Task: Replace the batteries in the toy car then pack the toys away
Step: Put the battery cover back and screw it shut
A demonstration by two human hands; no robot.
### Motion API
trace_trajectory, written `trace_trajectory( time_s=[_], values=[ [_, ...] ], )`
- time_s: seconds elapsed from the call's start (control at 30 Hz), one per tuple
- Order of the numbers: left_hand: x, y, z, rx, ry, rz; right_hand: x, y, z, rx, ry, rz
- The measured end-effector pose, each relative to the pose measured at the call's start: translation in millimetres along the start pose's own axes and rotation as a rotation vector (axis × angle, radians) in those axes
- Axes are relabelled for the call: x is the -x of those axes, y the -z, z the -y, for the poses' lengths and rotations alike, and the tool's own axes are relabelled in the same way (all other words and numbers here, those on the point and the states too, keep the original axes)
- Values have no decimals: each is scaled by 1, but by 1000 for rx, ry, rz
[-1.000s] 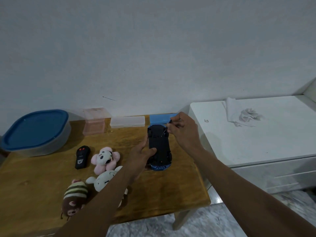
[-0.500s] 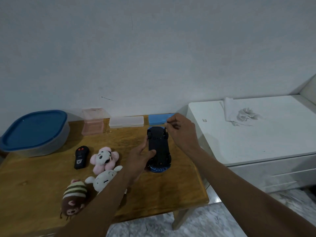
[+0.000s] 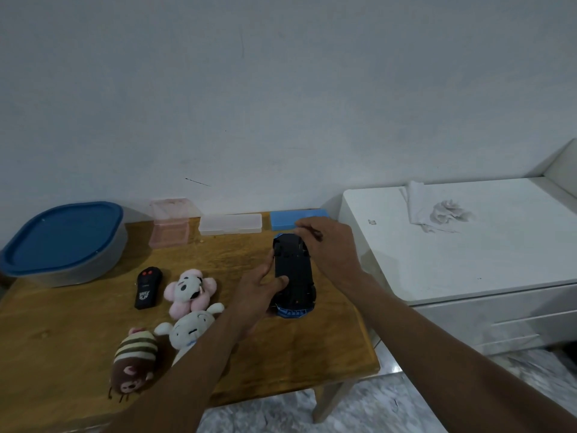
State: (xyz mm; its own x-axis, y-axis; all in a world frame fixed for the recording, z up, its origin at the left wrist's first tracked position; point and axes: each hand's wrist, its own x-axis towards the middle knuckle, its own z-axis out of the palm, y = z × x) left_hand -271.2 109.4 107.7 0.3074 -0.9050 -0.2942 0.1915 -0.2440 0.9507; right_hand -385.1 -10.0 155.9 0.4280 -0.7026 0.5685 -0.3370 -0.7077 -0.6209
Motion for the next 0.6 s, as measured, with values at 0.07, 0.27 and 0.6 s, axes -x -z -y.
trace_trajectory(
  time_s=[0.07, 0.27, 0.6],
  values=[
    [-1, 0, 1, -7, -1, -6, 1, 0, -1, 31, 38, 7],
    [-2, 2, 4, -6, 13, -1, 1, 1, -4, 38, 53, -1],
    [-6, 6, 7, -31, 33, -9, 4, -1, -2, 57, 100, 54]
  ],
)
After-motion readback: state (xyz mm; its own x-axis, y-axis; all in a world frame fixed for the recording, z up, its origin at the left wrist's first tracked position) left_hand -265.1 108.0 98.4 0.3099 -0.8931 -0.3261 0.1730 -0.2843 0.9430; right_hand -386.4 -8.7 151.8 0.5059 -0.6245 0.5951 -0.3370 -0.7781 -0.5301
